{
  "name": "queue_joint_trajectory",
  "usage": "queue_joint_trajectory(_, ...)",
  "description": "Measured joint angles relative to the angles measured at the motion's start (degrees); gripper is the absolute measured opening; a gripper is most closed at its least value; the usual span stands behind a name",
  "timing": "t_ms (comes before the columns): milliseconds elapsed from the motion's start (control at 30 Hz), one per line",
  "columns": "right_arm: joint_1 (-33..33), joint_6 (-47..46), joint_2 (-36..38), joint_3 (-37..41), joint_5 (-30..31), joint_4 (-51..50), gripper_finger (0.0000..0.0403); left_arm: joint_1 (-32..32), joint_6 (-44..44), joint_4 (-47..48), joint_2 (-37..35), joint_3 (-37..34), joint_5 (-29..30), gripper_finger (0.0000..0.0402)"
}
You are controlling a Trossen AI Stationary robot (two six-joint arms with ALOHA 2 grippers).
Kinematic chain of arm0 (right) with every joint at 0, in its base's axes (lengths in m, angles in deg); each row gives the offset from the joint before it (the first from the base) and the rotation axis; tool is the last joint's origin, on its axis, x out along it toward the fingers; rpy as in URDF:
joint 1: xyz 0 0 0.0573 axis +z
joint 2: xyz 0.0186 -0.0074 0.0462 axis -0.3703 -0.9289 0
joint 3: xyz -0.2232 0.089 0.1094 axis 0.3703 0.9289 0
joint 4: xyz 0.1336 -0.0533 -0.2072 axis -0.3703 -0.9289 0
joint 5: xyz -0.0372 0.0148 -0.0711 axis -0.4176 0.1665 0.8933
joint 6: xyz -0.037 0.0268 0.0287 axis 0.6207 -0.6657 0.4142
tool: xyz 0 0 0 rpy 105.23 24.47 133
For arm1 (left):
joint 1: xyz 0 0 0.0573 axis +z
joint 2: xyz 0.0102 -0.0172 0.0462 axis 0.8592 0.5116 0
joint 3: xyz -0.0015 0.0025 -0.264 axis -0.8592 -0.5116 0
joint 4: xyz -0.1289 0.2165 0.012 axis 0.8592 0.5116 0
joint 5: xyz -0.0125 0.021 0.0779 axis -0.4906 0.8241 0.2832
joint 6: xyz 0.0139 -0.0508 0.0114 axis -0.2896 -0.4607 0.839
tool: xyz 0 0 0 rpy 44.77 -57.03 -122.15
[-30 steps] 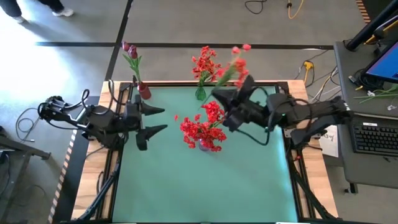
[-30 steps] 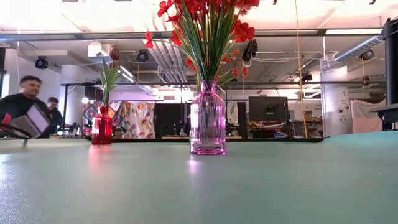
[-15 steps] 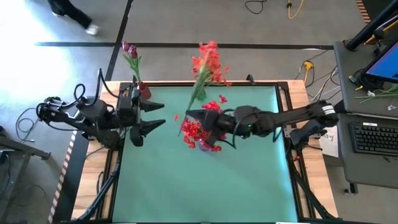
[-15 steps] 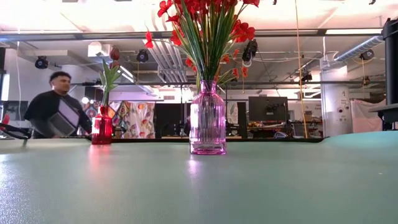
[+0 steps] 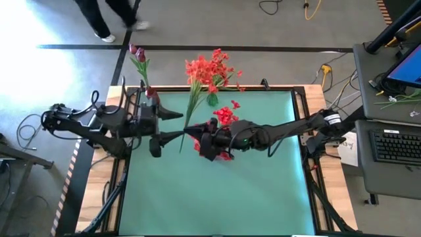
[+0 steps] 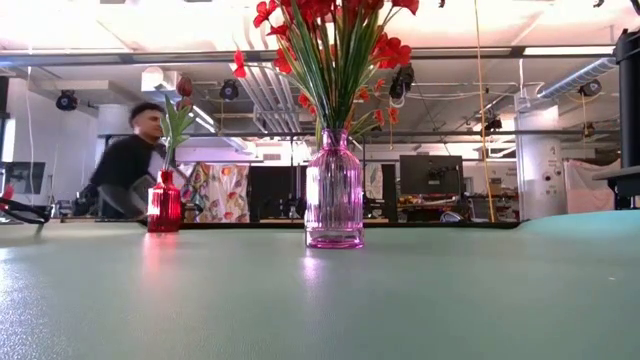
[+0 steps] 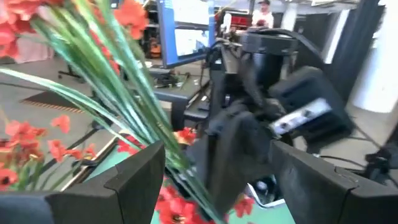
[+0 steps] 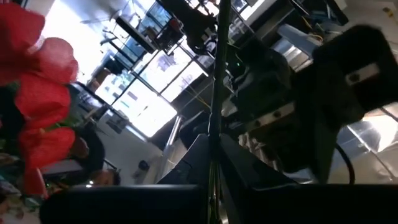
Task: Sort flowers into vase by color
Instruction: Put the orange flowers into the green vase
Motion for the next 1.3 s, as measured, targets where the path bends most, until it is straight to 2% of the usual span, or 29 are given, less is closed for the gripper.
queue_joint_trajectory(200,-0.2,-0.1,-0.2,0.0,0.0,-0.1,0.0013,2.5,2.2,1.1,1.0,0.0,6.8,0.0275)
queue_joint_trajectory(333,-0.2,-1.0,-0.1,0.0,-0.1,-0.1,0.0013,3.3,5.4,1.1,2.0,0.0,7.8,0.0275)
queue_joint_trajectory(733,-0.3,-1.0,-0.1,0.0,-0.1,-0.8,0.0013,4.6,7.7,-2.3,4.9,0.0,9.2,0.0264)
queue_joint_trajectory(900,-0.3,-1.0,-0.1,0.0,-0.1,-0.8,0.0013,4.6,6.4,-2.5,4.6,0.0,9.4,0.0209)
queue_joint_trajectory(1300,-0.4,-1.1,-0.1,0.0,0.2,-1.0,0.0013,4.6,6.3,-2.7,4.5,0.0,8.9,0.0021)
